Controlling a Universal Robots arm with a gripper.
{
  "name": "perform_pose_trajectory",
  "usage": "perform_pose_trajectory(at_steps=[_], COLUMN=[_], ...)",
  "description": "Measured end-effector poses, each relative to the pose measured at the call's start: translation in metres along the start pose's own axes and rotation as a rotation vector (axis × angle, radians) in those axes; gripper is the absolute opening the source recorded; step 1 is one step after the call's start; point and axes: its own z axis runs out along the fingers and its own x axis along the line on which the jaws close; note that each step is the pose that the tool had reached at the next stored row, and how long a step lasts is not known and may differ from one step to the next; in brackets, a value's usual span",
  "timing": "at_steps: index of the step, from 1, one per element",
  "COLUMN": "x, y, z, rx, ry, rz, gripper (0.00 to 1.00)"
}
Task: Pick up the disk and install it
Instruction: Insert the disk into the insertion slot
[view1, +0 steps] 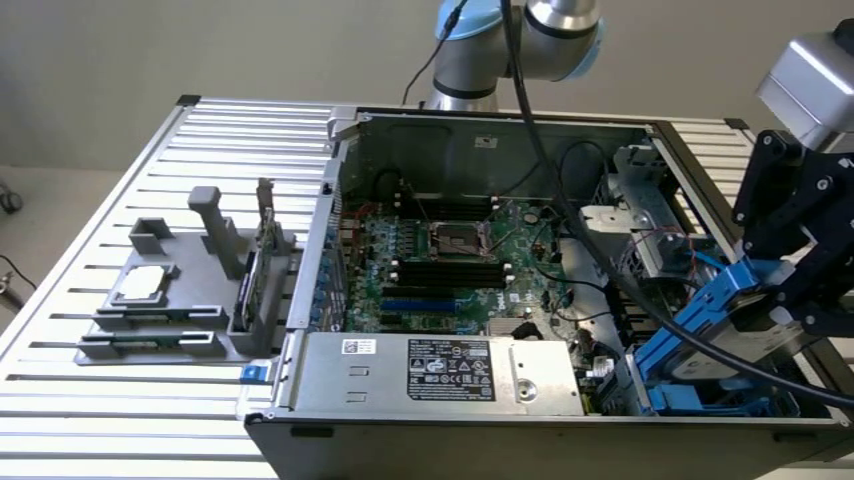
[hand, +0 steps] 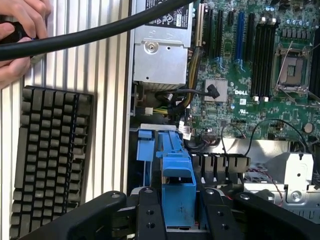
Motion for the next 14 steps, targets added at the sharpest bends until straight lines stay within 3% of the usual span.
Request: perform_pose_trajectory(at_steps=[14], x=[0.002], y=[-0.0003], z=[0.0191], rx=[0.0001], ry=[-0.0192], rz=[-0.012], gripper=[0.32])
